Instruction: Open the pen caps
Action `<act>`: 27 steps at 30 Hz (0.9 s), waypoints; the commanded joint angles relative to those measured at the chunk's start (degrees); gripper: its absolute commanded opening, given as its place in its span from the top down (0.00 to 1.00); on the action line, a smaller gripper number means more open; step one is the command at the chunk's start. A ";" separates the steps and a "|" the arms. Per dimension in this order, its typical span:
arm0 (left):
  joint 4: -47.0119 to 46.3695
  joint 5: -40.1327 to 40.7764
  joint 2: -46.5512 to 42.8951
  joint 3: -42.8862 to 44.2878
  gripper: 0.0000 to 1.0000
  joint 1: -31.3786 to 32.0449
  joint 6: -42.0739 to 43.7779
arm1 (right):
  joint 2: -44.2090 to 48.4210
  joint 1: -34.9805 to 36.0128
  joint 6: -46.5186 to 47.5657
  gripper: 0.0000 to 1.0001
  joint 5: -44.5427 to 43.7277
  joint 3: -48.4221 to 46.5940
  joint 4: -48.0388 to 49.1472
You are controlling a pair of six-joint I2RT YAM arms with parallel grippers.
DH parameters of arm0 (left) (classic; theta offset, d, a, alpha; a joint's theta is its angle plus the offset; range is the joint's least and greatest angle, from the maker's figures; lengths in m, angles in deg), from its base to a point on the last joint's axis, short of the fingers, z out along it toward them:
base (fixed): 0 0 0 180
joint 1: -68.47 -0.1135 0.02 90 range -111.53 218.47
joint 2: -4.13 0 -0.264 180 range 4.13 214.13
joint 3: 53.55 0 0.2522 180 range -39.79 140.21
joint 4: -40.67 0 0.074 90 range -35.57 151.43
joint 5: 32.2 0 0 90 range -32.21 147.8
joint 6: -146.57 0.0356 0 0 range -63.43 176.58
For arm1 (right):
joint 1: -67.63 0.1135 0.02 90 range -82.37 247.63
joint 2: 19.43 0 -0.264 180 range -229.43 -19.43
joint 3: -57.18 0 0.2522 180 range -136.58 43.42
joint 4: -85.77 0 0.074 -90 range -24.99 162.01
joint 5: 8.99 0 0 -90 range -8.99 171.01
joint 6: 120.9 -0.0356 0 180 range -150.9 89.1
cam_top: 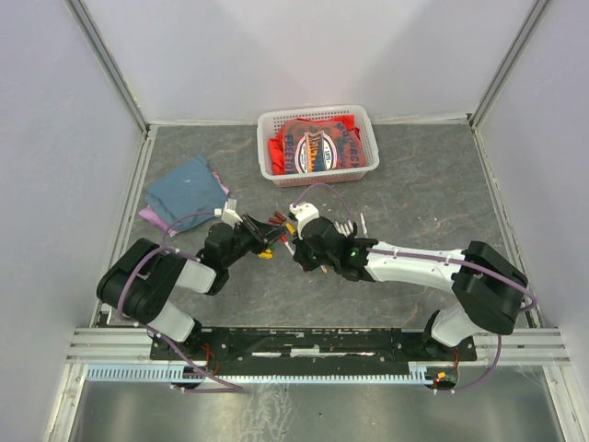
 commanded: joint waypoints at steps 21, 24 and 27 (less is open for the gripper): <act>-17.71 -8.68 5.47 1.19 0.97 -0.09 -3.25 | 2.09 -4.81 -2.37 0.71 10.54 1.70 8.92; -19.82 -9.19 6.55 1.48 0.97 -0.10 -4.15 | 1.53 -5.28 -2.76 0.79 11.63 1.87 9.46; -22.43 -9.73 7.54 1.91 0.97 -0.09 -5.33 | 0.85 -5.84 -3.11 0.90 12.46 2.14 10.16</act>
